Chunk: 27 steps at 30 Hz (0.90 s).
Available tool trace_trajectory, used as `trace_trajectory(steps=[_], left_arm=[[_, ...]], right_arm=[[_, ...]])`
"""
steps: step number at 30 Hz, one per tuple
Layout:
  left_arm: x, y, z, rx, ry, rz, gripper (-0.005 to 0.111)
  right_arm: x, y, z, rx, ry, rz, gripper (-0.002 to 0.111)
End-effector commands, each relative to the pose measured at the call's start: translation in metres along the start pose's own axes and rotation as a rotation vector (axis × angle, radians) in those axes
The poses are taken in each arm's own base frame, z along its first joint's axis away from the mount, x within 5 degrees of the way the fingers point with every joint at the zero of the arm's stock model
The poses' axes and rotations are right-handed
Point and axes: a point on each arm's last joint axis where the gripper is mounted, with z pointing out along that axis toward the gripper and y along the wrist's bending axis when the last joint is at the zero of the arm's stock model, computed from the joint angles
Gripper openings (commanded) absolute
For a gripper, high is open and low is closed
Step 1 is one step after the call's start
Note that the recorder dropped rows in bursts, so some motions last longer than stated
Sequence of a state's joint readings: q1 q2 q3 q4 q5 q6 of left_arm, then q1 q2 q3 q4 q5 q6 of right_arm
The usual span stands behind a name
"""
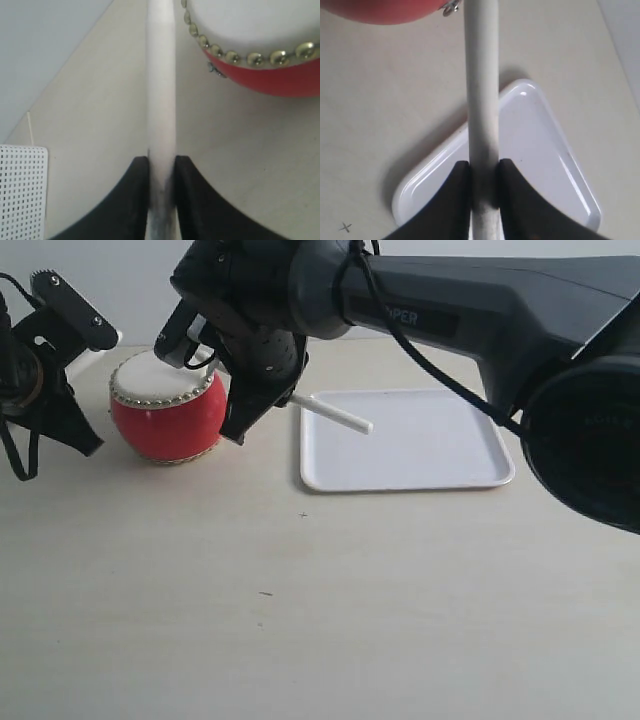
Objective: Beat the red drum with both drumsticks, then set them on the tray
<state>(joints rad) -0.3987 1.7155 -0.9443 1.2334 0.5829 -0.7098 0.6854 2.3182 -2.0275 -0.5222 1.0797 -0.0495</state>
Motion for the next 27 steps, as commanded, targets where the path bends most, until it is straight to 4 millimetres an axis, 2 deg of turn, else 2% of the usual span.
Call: trace_trajectory(steps=[1,7,13,19,21,25,27], left_arm=[[0.001,0.004,-0.001,-0.021,0.019,0.061,0.000],[0.000,0.001,-0.001,-0.001,0.017,0.054,0.000],[-0.002,-0.005,-0.004,0.019,0.020,0.143,0.000],[-0.002,-0.005,-0.004,0.020,0.020,0.164,0.000],[-0.003,-0.004,-0.005,0.017,0.016,0.165,0.000],[-0.015,0.012,-0.011,-0.052,0.028,0.123,0.000],[-0.014,0.009,-0.009,-0.034,0.044,0.161,0.000]], right_arm=[[-0.003,-0.003,-0.003,0.013,-0.018,-0.010,0.000],[-0.004,-0.004,-0.003,0.023,-0.031,-0.022,0.000],[-0.006,-0.008,-0.004,0.079,-0.049,-0.099,0.000],[-0.008,-0.008,-0.004,0.078,-0.068,-0.095,0.000],[-0.008,-0.008,-0.004,0.076,-0.072,-0.087,0.000],[-0.009,-0.008,-0.004,0.077,-0.078,-0.088,0.000],[-0.009,-0.008,-0.004,0.077,-0.085,-0.088,0.000]])
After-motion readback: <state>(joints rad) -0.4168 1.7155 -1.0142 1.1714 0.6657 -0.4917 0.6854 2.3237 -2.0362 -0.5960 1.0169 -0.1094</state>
